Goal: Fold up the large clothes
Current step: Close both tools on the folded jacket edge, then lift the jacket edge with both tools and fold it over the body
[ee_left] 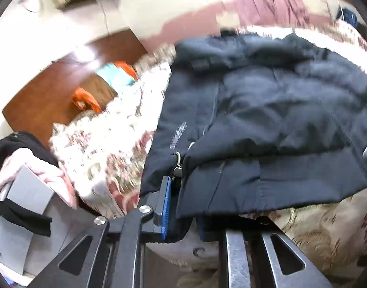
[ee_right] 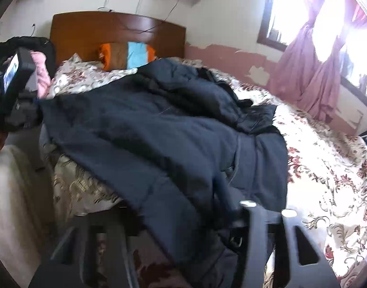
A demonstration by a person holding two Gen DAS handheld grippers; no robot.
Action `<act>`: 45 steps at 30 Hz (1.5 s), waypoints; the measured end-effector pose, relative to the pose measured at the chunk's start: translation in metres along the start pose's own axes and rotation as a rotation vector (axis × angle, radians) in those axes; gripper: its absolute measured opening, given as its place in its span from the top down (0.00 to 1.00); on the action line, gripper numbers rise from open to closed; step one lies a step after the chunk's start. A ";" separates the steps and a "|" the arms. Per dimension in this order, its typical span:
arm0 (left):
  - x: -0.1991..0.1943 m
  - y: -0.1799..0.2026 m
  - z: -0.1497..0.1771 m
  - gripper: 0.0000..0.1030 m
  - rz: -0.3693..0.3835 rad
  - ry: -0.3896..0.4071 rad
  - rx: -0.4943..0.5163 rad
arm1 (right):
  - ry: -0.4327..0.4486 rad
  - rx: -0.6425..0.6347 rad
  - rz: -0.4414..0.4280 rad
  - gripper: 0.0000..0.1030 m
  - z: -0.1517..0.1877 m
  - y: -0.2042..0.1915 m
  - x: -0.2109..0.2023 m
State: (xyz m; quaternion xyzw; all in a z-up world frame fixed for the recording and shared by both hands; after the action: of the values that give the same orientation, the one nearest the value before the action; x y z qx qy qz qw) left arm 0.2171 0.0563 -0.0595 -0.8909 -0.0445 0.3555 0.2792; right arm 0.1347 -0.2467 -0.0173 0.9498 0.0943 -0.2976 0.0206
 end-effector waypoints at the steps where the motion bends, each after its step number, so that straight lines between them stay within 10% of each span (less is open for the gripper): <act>1: -0.005 -0.001 -0.001 0.85 -0.011 0.026 -0.004 | 0.000 0.003 0.000 0.75 0.002 0.001 -0.001; 10: -0.042 -0.007 -0.014 0.88 -0.055 0.225 -0.078 | 0.035 0.166 -0.079 0.92 0.003 0.025 -0.012; 31: -0.196 -0.018 -0.008 0.95 -0.059 0.529 -0.230 | 0.313 0.123 -0.072 0.94 -0.023 0.045 -0.153; 45: -0.152 -0.039 -0.114 0.95 -0.092 0.514 -0.214 | 0.437 0.018 -0.048 0.94 -0.145 0.065 -0.066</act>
State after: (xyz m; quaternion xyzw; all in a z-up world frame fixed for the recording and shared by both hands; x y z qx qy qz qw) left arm 0.1841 -0.0063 0.1215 -0.9733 -0.0502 0.0981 0.2015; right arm 0.1758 -0.3077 0.1383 0.9894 0.1166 -0.0857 -0.0157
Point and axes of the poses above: each gripper's, at about its wrist camera, not at the fingertips, and x roughly the way its jaws point, y to its right, z to its underside, the point moved 2 cm from there along x, roughly the way its jaws point, and after that the axes turned 13 degrees about x, right-handed, at the moved point
